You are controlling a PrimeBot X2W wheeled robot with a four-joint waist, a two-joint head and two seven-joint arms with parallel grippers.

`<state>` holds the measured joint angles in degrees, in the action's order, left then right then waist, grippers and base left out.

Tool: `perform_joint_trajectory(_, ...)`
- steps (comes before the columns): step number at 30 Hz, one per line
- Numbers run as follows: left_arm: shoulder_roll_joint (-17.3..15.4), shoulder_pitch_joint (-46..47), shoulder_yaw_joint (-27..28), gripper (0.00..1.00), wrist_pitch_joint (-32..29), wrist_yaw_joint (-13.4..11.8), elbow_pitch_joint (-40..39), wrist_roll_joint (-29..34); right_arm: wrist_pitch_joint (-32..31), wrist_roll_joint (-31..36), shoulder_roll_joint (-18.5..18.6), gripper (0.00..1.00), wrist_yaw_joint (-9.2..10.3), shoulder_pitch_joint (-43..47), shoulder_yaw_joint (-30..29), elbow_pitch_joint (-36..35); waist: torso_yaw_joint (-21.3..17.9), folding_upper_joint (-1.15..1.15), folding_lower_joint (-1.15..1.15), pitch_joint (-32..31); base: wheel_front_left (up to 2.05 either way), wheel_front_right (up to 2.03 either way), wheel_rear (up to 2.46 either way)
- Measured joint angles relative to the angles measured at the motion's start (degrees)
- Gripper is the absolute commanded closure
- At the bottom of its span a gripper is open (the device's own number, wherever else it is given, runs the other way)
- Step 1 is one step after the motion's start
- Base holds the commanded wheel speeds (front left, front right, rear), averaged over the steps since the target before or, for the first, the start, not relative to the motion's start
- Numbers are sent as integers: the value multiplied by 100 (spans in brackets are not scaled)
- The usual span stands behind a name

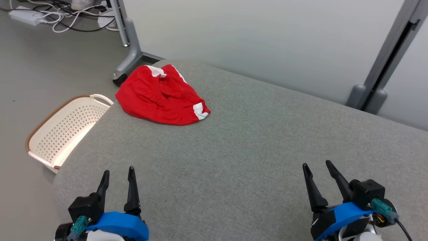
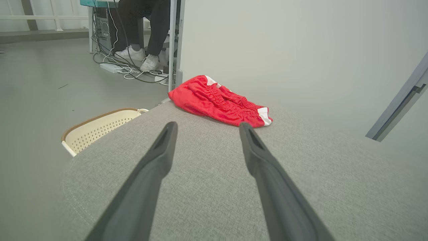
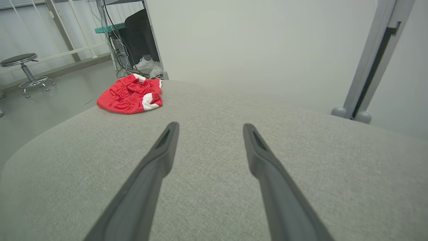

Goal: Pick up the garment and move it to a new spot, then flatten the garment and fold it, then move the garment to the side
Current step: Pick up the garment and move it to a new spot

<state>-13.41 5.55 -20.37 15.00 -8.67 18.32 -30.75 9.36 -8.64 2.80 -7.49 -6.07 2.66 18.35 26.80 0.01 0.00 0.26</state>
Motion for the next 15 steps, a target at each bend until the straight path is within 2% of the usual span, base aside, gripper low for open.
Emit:
perform_joint_trajectory(5, -16, -57, 73, 0, -1, -1, -21, 0, 29, -37, -1, 0, 0, -78, 138, 112, 138, 0, 1, 62, 0, 0, 0)
perform_joint_trajectory(9, -60, -79, 103, 0, 0, -7, -48, -3, 44, -42, -3, 0, 0, -131, 212, 145, 47, -1, -1, 85, 0, 0, 0)
perform_joint_trajectory(12, -24, -57, 249, 0, -1, 118, -210, -211, 56, 13, -2, 0, 0, -176, 169, 127, -76, 0, 0, 162, 0, 0, 0)
perform_joint_trajectory(15, -315, 126, 343, 0, -56, 143, -301, -141, 83, 147, -1, 0, 0, -193, 66, -10, -228, 0, 0, 313, 0, 0, 0)
